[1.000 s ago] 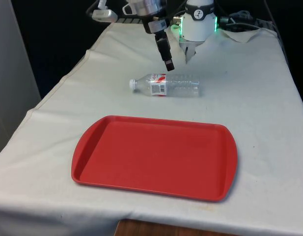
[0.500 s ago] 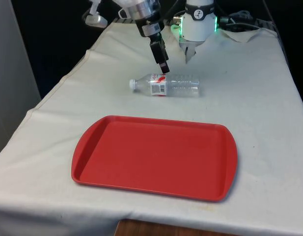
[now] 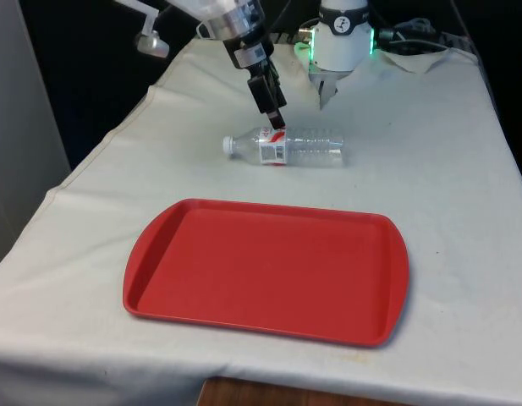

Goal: Place the bottle upright on the tray.

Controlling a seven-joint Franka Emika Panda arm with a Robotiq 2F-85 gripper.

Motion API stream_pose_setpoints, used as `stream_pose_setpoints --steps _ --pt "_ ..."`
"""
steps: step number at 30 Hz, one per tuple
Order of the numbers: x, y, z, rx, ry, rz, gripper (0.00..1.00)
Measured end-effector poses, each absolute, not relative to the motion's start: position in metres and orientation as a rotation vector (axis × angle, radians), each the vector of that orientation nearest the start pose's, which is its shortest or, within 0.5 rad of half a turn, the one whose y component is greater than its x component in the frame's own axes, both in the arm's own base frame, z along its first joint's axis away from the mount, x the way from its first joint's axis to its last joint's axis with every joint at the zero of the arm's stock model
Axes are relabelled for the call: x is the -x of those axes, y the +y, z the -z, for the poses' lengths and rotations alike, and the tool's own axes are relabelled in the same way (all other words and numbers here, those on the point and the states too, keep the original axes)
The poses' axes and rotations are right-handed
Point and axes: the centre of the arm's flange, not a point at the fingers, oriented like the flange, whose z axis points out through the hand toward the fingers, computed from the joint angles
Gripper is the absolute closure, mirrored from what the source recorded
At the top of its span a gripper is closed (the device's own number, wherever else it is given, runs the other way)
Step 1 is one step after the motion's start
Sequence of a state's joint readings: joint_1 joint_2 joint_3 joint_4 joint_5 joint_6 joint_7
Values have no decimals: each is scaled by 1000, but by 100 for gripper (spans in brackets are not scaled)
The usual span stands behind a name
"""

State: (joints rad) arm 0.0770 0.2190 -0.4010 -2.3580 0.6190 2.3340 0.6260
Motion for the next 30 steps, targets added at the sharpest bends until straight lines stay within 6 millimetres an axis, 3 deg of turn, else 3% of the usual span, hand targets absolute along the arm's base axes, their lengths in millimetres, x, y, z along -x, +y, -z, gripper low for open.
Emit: stream_pose_setpoints --steps 18,30 --pt "-461 -174 -215 2058 1909 -402 0" --pt "-463 -187 -193 1978 1906 -476 0"
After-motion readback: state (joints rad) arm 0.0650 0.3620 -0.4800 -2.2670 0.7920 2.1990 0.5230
